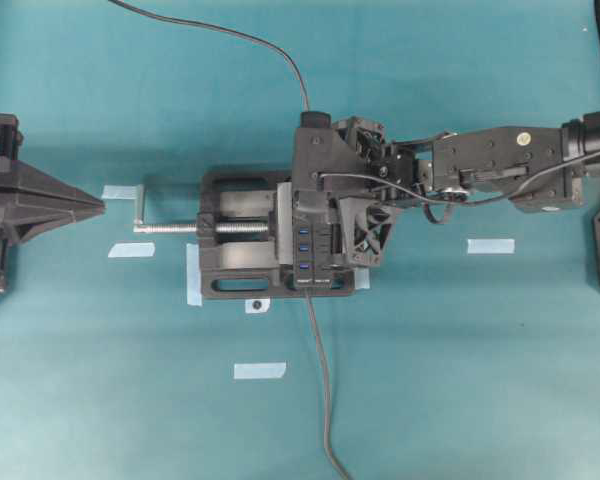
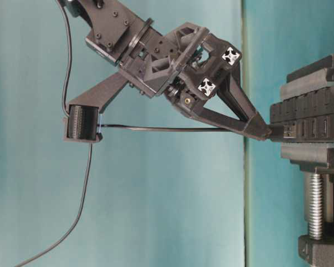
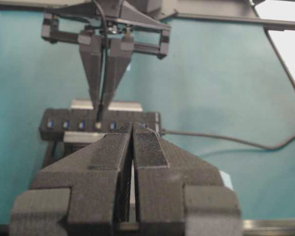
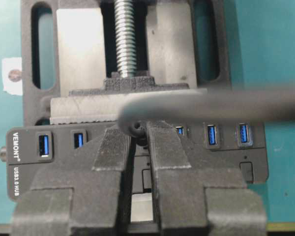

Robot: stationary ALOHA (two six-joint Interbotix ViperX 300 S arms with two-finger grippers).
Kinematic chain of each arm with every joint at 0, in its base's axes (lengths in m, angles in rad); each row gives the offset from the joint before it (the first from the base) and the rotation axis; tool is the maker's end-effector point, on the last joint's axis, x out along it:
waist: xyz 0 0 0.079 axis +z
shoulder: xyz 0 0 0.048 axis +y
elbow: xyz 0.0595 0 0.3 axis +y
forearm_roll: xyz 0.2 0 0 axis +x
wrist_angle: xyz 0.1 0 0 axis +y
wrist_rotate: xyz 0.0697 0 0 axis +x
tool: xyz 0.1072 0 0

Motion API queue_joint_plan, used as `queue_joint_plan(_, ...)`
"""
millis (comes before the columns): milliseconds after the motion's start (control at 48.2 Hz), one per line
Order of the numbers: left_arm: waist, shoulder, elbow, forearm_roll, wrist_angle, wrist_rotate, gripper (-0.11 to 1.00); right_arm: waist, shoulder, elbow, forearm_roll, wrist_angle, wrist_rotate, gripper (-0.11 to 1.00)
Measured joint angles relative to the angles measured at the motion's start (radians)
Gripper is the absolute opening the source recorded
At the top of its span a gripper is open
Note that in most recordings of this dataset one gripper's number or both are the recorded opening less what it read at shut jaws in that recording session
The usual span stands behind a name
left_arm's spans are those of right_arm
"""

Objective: Insert the USB into the center port of the fixed hub
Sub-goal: 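Push the USB plug into the center port with the right gripper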

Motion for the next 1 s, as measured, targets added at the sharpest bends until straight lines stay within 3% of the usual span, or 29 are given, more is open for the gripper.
queue_joint_plan(995,0.0,0.0,0.0,-0.002,0.0,0.0,0.0,-0.006,-0.002,-0.006,-0.015,0.043,-0.015,0.07)
